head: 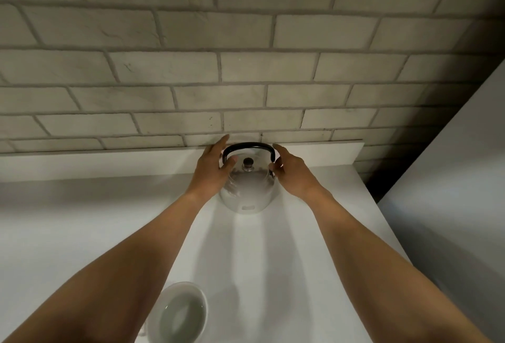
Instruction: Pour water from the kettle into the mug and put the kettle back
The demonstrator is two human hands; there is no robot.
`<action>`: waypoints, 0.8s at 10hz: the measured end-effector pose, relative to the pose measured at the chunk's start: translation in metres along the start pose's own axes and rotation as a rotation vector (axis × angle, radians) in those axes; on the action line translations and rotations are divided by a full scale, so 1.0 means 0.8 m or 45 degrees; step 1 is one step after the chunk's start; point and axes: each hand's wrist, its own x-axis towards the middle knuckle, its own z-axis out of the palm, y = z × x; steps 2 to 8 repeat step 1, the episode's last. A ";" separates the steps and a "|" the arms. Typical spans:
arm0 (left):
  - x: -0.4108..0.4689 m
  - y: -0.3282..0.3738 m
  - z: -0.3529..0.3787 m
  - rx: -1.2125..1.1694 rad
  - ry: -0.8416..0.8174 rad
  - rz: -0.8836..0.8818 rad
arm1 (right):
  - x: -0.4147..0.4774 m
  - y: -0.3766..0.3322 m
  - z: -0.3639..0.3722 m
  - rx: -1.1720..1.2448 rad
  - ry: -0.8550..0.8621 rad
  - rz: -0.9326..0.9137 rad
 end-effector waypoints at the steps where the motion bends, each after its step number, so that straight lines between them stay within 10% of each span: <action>1: -0.006 0.022 -0.007 0.124 0.028 0.115 | -0.017 -0.005 -0.006 0.034 0.136 0.049; 8: -0.006 0.022 -0.007 0.124 0.028 0.115 | -0.017 -0.005 -0.006 0.034 0.136 0.049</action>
